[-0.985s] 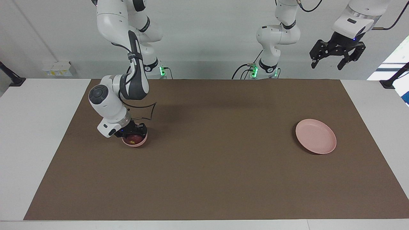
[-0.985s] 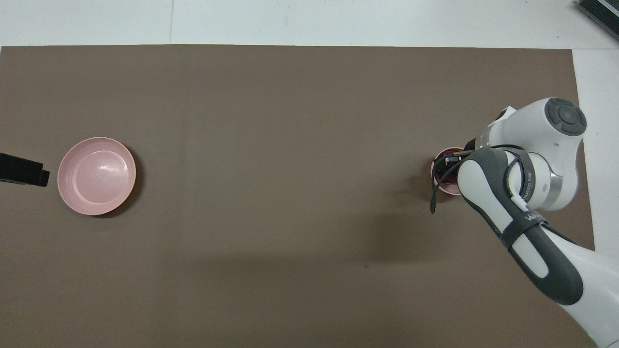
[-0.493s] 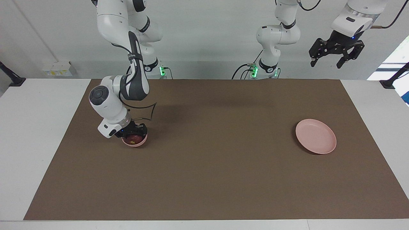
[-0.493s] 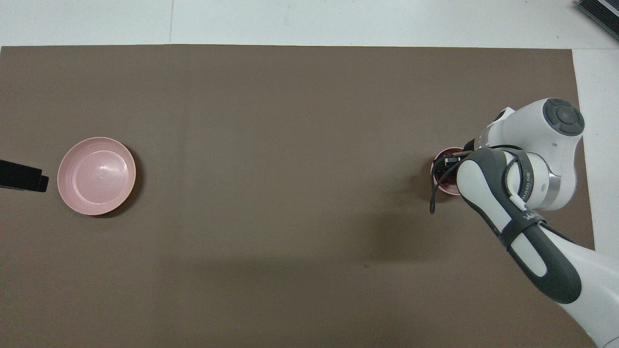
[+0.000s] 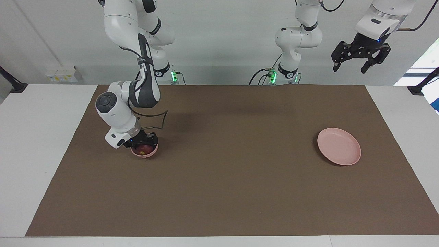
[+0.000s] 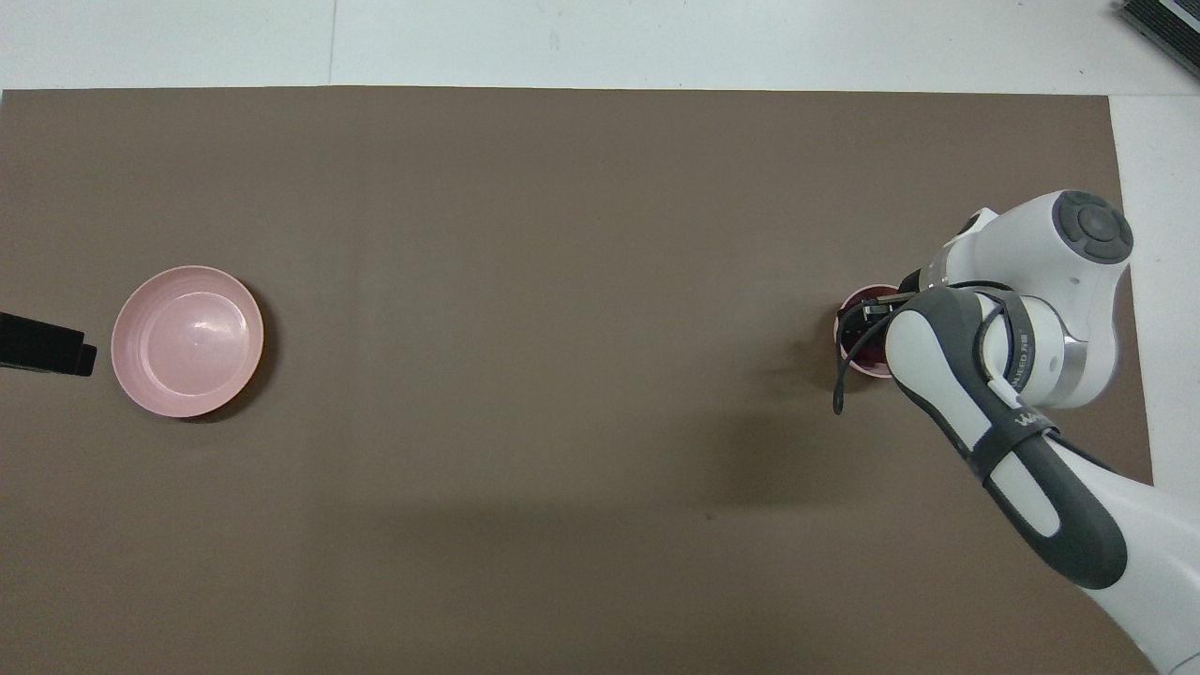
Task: Move apple from plate to bowl
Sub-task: 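Open the right gripper and lift it away from the bowl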
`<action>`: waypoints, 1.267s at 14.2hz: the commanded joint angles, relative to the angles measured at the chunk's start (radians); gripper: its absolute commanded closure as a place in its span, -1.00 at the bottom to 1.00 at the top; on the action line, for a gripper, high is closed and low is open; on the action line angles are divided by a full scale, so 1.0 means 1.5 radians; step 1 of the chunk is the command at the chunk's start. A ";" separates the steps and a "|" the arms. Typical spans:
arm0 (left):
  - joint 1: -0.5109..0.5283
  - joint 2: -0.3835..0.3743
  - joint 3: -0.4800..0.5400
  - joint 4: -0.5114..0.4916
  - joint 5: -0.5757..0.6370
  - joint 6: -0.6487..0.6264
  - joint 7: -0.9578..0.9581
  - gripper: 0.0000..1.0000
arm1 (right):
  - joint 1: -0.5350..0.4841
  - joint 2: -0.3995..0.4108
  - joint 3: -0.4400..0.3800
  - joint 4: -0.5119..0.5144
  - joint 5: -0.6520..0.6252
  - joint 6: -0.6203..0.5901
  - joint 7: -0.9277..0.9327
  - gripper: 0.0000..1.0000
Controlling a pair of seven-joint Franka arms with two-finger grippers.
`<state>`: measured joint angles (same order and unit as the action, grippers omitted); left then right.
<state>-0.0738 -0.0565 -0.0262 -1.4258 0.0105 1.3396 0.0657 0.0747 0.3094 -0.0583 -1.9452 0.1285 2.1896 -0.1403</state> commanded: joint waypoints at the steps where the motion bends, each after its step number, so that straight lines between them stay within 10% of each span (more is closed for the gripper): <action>1: -0.006 -0.013 0.004 -0.012 -0.005 -0.006 -0.005 -1.00 | -0.005 -0.003 0.004 -0.007 -0.018 0.018 -0.006 -1.00; 18: -0.006 -0.017 0.004 -0.015 -0.006 -0.005 0.000 -1.00 | -0.004 -0.190 -0.003 0.098 -0.061 -0.168 0.051 -1.00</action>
<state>-0.0741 -0.0571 -0.0268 -1.4258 0.0091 1.3376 0.0658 0.0718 0.0766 -0.0700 -1.8103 0.0818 1.9959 -0.1156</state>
